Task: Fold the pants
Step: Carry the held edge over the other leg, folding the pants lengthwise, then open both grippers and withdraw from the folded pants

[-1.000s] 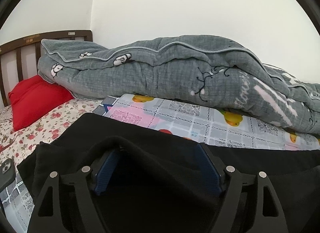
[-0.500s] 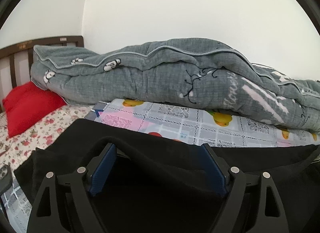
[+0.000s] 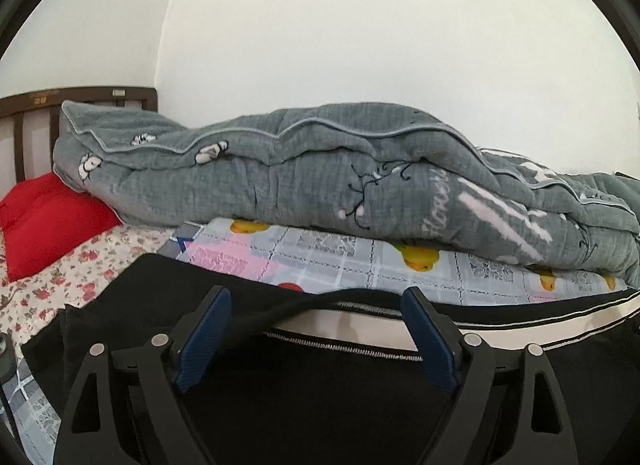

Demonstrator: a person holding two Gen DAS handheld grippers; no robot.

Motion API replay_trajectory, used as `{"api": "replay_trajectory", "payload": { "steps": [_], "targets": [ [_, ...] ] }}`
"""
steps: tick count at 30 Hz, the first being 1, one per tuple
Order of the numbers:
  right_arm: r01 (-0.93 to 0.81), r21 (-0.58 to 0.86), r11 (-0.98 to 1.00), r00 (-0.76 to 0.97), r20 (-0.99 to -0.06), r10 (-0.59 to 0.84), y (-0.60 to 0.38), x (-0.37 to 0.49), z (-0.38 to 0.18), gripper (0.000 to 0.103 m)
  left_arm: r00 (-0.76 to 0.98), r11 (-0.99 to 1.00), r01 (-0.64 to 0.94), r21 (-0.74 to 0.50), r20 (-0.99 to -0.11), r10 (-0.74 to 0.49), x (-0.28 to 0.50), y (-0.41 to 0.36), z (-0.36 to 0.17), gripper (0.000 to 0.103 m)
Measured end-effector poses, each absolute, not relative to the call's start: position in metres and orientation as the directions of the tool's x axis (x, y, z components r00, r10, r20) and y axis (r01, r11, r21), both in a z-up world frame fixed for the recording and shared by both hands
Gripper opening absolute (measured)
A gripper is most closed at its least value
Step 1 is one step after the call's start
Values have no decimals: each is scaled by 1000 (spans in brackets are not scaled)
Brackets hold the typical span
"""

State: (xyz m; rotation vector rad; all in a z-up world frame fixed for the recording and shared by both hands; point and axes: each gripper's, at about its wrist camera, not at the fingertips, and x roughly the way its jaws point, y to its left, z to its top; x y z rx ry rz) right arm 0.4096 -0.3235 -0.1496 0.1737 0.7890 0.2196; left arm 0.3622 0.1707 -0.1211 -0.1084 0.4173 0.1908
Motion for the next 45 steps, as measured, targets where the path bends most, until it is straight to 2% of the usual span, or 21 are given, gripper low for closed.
{"api": "replay_trajectory", "payload": {
  "steps": [16,20,25,31,35,39,40,41,43,45],
  "targets": [
    [-107,202,974,693,-687,219,-322,408,-149,73,835,944,-316,-93,-500,231,368,189,-131,86],
    [-110,181,977,706,-678,205,-320,404,-147,72,790,915,-386,-114,-554,264,365,202,-134,86],
    [-105,170,980,745,-639,191,-324,395,-140,72,736,881,-435,-184,-636,230,336,221,-140,86],
    [-88,144,986,770,-618,159,-327,385,-133,73,716,825,-527,-203,-629,302,272,240,-140,86],
    [-72,140,988,782,-607,143,-329,374,-129,72,638,781,-610,-135,-668,383,253,264,-143,83],
    [-89,159,983,803,-573,165,-330,363,-125,72,610,814,-574,-87,-709,355,272,273,-147,82],
    [-93,155,983,804,-571,166,-329,362,-125,72,588,824,-564,-60,-730,349,283,275,-150,69],
    [-94,151,984,804,-572,164,-328,363,-125,72,574,830,-556,-48,-744,342,289,276,-152,37],
    [-94,142,985,801,-577,160,-327,364,-126,72,564,838,-544,-39,-756,332,301,278,-153,32],
    [-94,139,986,798,-581,158,-326,364,-128,72,599,835,-549,-25,-708,373,309,280,-142,28]
  ]
}}
